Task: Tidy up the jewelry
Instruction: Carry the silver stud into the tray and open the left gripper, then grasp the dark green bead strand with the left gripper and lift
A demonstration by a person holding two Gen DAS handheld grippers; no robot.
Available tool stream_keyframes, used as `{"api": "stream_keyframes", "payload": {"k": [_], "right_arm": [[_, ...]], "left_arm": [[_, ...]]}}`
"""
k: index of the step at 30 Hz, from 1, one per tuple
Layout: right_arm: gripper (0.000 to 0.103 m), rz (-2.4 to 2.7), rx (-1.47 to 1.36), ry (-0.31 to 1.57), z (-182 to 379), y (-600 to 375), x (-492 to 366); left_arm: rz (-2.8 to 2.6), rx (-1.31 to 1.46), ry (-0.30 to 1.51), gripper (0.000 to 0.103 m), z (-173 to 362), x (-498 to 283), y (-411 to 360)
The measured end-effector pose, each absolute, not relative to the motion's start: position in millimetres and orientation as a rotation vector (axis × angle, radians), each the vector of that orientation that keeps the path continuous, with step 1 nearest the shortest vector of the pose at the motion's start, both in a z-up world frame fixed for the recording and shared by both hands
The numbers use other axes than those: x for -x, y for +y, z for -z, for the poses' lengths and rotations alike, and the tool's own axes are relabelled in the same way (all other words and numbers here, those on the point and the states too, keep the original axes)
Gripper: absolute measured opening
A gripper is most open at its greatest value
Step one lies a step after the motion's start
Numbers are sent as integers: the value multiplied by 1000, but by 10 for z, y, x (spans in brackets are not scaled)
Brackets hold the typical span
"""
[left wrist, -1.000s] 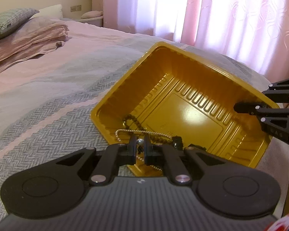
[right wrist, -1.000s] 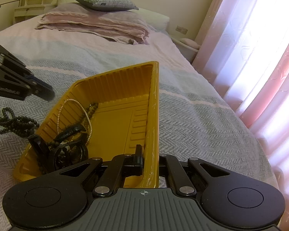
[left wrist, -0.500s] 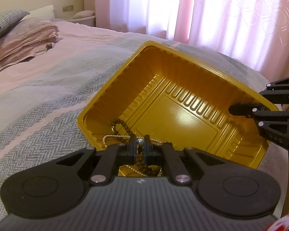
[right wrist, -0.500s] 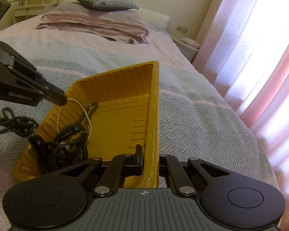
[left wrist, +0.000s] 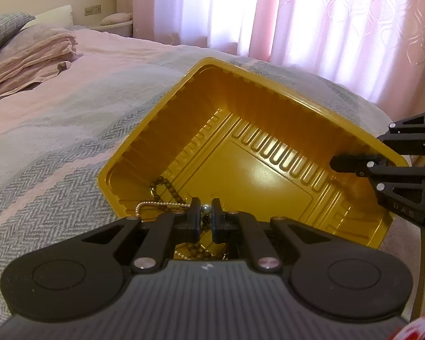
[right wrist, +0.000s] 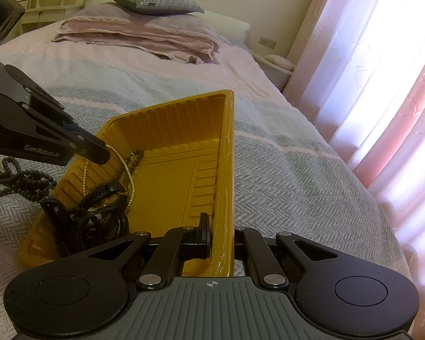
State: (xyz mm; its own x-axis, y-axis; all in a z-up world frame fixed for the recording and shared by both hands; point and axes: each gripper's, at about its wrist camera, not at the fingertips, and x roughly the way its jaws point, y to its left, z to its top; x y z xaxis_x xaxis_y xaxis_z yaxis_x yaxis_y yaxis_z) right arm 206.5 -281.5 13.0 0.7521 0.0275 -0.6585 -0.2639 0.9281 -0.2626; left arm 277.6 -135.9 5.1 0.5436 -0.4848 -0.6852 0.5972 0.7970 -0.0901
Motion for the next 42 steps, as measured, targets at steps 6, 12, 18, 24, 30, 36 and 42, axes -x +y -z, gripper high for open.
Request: {"api": "stream_keyframes", "payload": {"k": [6,12,18,24,30,36,42], "right_arm": [[4,-162,354,704,-130,-2815,-2063],[4,-161,354,702,-118,-2814,-2058],[4,-159,356,698,-118,-2804,-2050],[4,-157,355,697,-126,-2795,-2040],[4,-155,359,698,-130,-2796,-2038],[4,-152,361,700,-131,-2786,-2041],[4,-152,358,704,-122,-2790,-2043]], "left_arm": [[640,-107,770,31,-61,-2823,-1297],[585,-83,757,31,-129,-2783,-967],[505,-65,750,32,-180,-2647,-457],[467,-128,765,32,-118,-2384,-53],[514,-290,776,32,170,-2072,-72],[556,-400,779,27,365,-2025,-315],[571,-452,782,8,475,-2133,-467]]}}
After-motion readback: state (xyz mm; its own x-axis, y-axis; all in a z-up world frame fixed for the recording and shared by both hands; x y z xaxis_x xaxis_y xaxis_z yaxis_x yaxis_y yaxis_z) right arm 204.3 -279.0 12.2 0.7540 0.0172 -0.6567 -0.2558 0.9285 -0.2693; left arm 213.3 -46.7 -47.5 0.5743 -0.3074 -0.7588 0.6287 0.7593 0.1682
